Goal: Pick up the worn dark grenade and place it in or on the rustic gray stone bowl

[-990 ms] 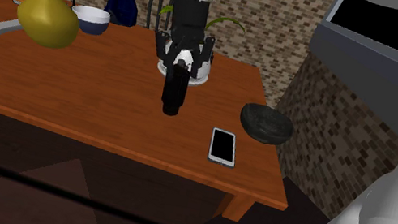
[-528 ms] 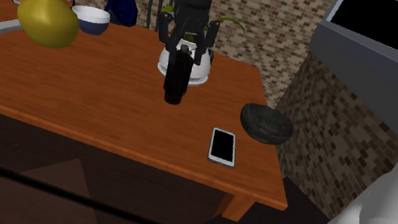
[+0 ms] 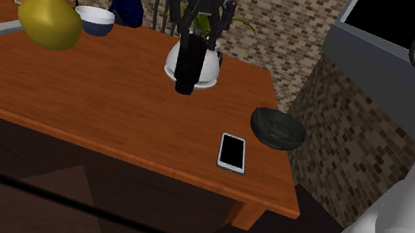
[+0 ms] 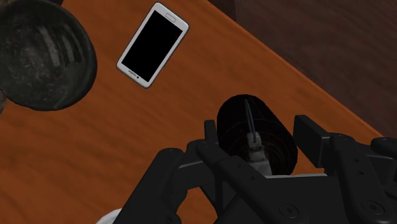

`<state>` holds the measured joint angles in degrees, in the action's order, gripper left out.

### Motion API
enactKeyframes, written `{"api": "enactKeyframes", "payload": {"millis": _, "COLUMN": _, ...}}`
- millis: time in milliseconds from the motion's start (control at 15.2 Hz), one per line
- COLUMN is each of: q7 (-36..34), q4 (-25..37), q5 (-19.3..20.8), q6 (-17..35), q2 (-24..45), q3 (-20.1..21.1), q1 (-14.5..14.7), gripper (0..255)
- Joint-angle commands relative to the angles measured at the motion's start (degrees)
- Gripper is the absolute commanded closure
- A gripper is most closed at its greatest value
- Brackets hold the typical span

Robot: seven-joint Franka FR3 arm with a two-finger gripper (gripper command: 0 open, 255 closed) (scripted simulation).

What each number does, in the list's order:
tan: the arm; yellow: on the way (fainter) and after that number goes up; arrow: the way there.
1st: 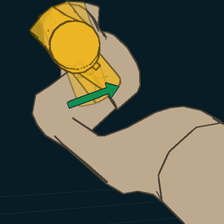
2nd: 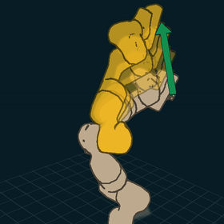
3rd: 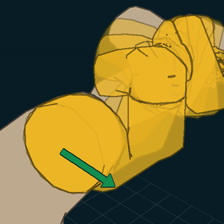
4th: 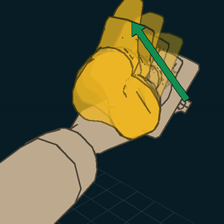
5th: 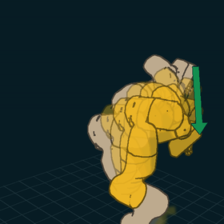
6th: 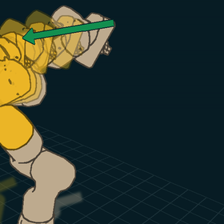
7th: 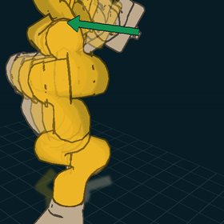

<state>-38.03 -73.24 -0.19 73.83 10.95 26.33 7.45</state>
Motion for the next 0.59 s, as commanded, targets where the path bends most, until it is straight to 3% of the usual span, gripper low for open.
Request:
{"api": "enactKeyframes", "payload": {"millis": 0, "q7": -0.4, "q4": 3.2, "q5": 0.5, "q6": -2.1, "q2": 1.2, "q3": 0.1, "q1": 0.4, "gripper": 255}}
{"api": "enactKeyframes", "payload": {"millis": 66, "q7": -0.4, "q4": 3.6, "q5": 0.5, "q6": -2.3, "q2": 1.3, "q3": 0.1, "q1": 0.5, "gripper": 255}}
{"api": "enactKeyframes", "payload": {"millis": 528, "q7": 10.1, "q4": -11.7, "q5": -4.2, "q6": -1.3, "q2": -13.6, "q3": -4.2, "q1": -6.7, "gripper": 255}}
